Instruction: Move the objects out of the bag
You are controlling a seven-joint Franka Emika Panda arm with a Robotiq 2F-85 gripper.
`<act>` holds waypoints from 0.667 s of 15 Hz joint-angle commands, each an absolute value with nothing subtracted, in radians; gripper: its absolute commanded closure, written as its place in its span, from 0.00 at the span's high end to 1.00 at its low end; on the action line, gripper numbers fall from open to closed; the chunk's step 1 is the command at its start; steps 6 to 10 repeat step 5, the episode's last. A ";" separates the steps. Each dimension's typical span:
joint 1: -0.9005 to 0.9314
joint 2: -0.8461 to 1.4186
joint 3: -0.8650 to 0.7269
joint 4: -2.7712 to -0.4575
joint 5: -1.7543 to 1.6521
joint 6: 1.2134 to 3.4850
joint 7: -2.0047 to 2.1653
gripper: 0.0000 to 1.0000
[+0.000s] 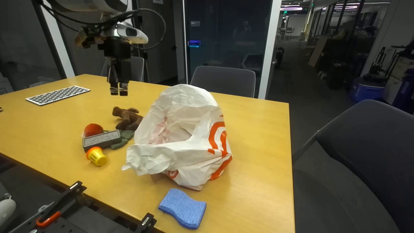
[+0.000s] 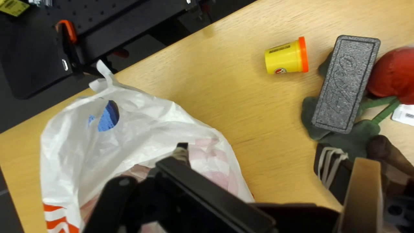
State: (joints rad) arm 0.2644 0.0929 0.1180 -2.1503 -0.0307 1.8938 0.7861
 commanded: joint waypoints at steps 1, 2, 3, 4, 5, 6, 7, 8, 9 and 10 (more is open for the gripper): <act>0.241 0.059 0.140 -2.149 -0.023 1.866 0.795 1.00; 0.238 0.033 0.143 -2.152 -0.017 1.851 0.799 1.00; 0.237 0.018 0.145 -2.155 -0.015 1.846 0.803 1.00; 0.236 0.015 0.145 -2.156 -0.015 1.845 0.805 1.00; 0.237 0.016 0.145 -2.158 -0.015 1.845 0.806 1.00; 0.237 0.016 0.145 -2.158 -0.015 1.845 0.806 1.00; 0.237 0.016 0.145 -2.158 -0.015 1.845 0.806 1.00; 0.237 0.016 0.145 -2.158 -0.015 1.845 0.806 1.00; 0.237 0.016 0.145 -2.158 -0.015 1.845 0.806 1.00; 0.237 0.016 0.145 -2.158 -0.015 1.845 0.806 1.00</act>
